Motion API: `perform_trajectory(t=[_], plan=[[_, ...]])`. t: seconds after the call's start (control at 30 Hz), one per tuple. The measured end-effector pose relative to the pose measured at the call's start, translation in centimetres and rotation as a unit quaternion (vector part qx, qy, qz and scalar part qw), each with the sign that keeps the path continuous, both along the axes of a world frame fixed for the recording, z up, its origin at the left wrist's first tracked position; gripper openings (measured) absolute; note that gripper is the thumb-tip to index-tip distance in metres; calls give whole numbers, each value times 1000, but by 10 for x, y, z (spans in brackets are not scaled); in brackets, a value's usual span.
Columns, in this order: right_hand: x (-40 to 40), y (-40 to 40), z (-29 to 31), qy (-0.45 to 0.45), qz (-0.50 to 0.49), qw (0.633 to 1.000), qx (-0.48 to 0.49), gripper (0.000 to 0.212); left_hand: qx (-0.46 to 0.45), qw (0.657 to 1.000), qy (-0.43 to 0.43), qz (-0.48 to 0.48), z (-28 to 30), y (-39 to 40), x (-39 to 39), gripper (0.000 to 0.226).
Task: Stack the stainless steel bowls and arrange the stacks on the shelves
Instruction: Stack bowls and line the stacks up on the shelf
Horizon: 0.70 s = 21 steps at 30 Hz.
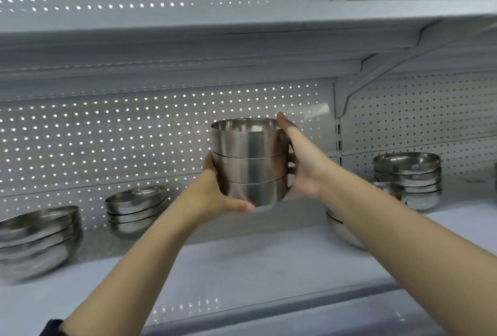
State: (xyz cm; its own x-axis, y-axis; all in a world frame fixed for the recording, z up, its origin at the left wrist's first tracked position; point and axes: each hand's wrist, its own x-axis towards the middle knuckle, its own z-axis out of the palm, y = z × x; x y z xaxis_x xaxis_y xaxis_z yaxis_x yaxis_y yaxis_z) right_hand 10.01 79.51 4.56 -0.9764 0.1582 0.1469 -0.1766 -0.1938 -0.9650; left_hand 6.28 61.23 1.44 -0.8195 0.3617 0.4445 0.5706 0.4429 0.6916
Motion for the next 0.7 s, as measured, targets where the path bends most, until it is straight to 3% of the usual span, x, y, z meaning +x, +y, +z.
perform_trajectory(t=[0.1, 0.27, 0.33, 0.47, 0.7], plan=[[31, 15, 7, 26, 0, 999, 38, 72, -27, 998, 51, -4, 8, 7, 35, 110], [92, 66, 14, 46, -32, 996, 74, 77, -17, 994, 101, -44, 12, 57, 89, 93], [119, 94, 15, 40, -49, 995, 73, 79, -11, 993, 99, -65, 14, 88, 103, 99], [170, 159, 16, 41, -94, 992, 77, 66, -1, 992, 76, -101, 11, 167, 131, 90], [262, 316, 5, 27, -160, 982, 95, 83, -5, 985, 38, -166, -3, 335, 194, 102]])
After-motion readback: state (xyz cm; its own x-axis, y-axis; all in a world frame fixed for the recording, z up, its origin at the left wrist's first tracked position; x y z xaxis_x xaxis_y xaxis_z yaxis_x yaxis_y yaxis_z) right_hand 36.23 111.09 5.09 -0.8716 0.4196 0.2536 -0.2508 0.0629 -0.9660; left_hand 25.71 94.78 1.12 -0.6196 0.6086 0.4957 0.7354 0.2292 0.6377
